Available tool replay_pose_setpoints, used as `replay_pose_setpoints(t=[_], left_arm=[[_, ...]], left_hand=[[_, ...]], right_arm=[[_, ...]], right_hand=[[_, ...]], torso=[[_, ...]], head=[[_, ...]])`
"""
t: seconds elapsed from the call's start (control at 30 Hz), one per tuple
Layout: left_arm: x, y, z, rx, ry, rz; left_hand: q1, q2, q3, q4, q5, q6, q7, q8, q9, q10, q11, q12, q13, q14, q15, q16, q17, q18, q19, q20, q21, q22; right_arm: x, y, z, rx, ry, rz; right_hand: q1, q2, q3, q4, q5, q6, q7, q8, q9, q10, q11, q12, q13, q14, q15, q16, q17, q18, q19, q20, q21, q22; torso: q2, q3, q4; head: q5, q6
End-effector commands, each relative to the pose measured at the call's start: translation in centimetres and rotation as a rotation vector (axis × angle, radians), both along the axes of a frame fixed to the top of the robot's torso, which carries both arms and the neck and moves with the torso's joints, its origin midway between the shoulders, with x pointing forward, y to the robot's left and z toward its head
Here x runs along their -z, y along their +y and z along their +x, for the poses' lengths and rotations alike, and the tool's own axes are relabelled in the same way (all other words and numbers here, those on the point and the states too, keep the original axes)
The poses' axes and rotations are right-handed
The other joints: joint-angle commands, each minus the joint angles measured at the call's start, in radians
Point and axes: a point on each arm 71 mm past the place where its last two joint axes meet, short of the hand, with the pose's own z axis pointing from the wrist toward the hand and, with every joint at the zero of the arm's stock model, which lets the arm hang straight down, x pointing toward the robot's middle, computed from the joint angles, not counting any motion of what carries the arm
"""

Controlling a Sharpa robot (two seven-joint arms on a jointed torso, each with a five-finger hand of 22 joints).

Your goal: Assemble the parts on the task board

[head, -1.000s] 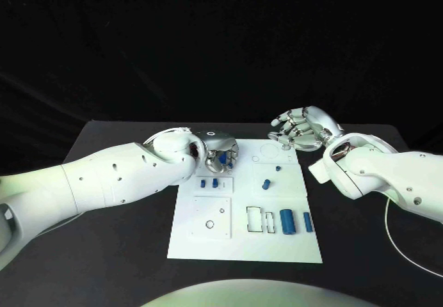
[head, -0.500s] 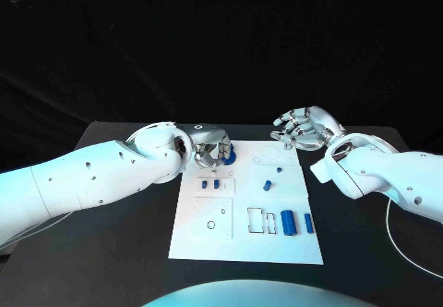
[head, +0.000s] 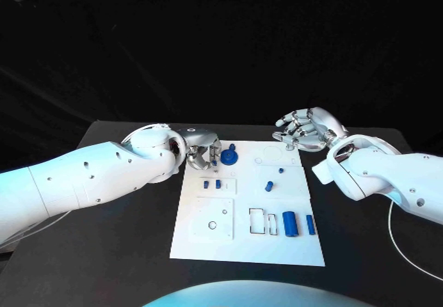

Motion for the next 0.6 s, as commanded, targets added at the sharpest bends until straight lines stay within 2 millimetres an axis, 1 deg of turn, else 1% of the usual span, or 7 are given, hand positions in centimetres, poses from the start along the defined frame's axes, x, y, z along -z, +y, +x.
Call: replay_pose_setpoints(t=[0.03,0.13,0.33,0.6], left_arm=[[0.5,0.0,0.0,0.002,0.036,0.018],[0.8,0.0,0.0,0.001,0.046,0.025],[1.3,0.0,-0.1,0.003,0.064,0.028],[1.6,-0.3,-0.1,0.011,0.081,0.027]], left_hand=[[-0.012,0.001,-0.003,-0.003,-0.003,0.008,0.002,-0.006,0.002,0.005,0.0,-0.006,-0.001,0.006,0.0,-0.002,-0.001,-0.004,0.006,0.0,0.001,-0.001],[-0.012,0.001,-0.003,-0.003,-0.003,0.008,0.002,-0.006,0.002,0.005,0.0,-0.006,-0.001,0.006,0.0,-0.002,-0.001,-0.004,0.006,0.0,0.001,-0.001],[-0.012,0.001,-0.003,-0.004,-0.003,0.008,0.001,-0.007,0.002,0.006,-0.001,-0.008,-0.001,0.005,0.0,-0.003,-0.005,-0.004,0.004,-0.001,-0.001,-0.004],[-0.012,0.001,-0.002,-0.005,-0.003,0.008,0.001,-0.008,0.002,0.006,-0.001,-0.009,-0.001,0.004,-0.001,-0.003,-0.005,-0.004,0.003,-0.001,-0.001,-0.005]], right_arm=[[0.0,0.1,0.0,-0.011,-0.009,0.005],[0.0,0.1,-0.1,-0.011,-0.01,0.005],[0.0,0.0,-0.1,-0.008,-0.012,0.005],[0.0,0.0,-0.1,-0.009,-0.014,0.006]], right_hand=[[-0.005,-0.001,0.006,0.002,-0.004,-0.004,0.005,0.004,0.002,-0.008,0.001,-0.007,-0.001,0.001,0.007,-0.006,0.002,0.011,0.005,0.0,-0.006,-0.002],[-0.005,-0.001,0.007,0.002,-0.004,-0.004,0.004,0.004,0.002,-0.008,0.001,-0.007,-0.002,0.001,0.007,-0.007,0.002,0.011,0.005,0.0,-0.006,-0.003],[-0.005,-0.001,0.007,0.002,-0.004,-0.004,0.004,0.004,0.002,-0.008,0.001,-0.007,-0.002,0.001,0.007,-0.007,0.002,0.011,0.005,0.0,-0.007,-0.003],[-0.005,-0.001,0.007,0.002,-0.004,-0.004,0.005,0.004,0.002,-0.008,0.001,-0.007,-0.003,0.001,0.007,-0.008,0.002,0.011,0.006,0.0,-0.007,-0.004]], torso=[[0.0,0.0,-0.0009],[0.001,-0.0005,-0.0011],[0.0,0.0012,-0.0012],[0.001,0.0015,-0.0016]], head=[[0.004,0.0],[0.003,-0.001],[0.007,-0.001],[0.006,-0.003]])
